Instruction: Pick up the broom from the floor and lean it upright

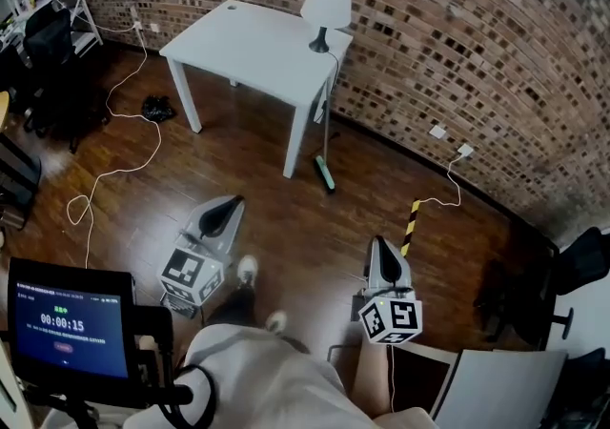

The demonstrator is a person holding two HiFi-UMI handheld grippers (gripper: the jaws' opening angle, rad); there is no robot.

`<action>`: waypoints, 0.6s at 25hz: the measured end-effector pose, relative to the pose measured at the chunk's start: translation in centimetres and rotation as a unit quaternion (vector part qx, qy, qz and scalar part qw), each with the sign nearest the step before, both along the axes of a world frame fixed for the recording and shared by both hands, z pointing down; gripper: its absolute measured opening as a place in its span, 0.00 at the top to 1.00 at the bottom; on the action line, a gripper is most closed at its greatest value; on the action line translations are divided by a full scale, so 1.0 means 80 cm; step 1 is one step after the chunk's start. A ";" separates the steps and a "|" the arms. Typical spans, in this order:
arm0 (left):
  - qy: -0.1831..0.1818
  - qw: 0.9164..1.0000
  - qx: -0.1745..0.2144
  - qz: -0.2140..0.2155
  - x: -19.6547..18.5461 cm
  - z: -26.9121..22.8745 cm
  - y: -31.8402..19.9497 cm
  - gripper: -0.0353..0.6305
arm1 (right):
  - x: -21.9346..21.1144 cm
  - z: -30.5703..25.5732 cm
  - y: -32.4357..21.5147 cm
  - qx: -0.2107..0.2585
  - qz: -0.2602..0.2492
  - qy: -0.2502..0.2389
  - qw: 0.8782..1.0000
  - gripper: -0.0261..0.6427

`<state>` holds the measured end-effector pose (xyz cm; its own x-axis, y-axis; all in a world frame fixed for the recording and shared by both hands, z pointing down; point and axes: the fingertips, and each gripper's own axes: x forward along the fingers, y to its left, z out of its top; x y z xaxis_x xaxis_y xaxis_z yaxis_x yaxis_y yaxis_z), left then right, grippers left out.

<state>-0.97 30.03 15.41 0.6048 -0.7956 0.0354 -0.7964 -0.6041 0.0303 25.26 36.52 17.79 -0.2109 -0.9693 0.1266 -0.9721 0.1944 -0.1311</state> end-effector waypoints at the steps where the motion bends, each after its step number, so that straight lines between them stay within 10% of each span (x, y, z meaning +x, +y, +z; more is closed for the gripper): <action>1: 0.000 1.000 0.003 0.001 -0.001 -0.004 0.011 0.95 | 0.000 0.000 0.009 -0.005 0.000 -0.006 1.000 0.94; 15: -0.004 0.998 0.044 0.036 -0.023 -0.030 0.042 0.95 | -0.054 -0.017 0.039 -0.001 0.008 -0.004 1.000 0.94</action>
<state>-2.78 33.41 13.03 0.6611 -0.7498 -0.0268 -0.7503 -0.6604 -0.0313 20.97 39.60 16.45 -0.1964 -0.9723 0.1270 -0.9740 0.1785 -0.1397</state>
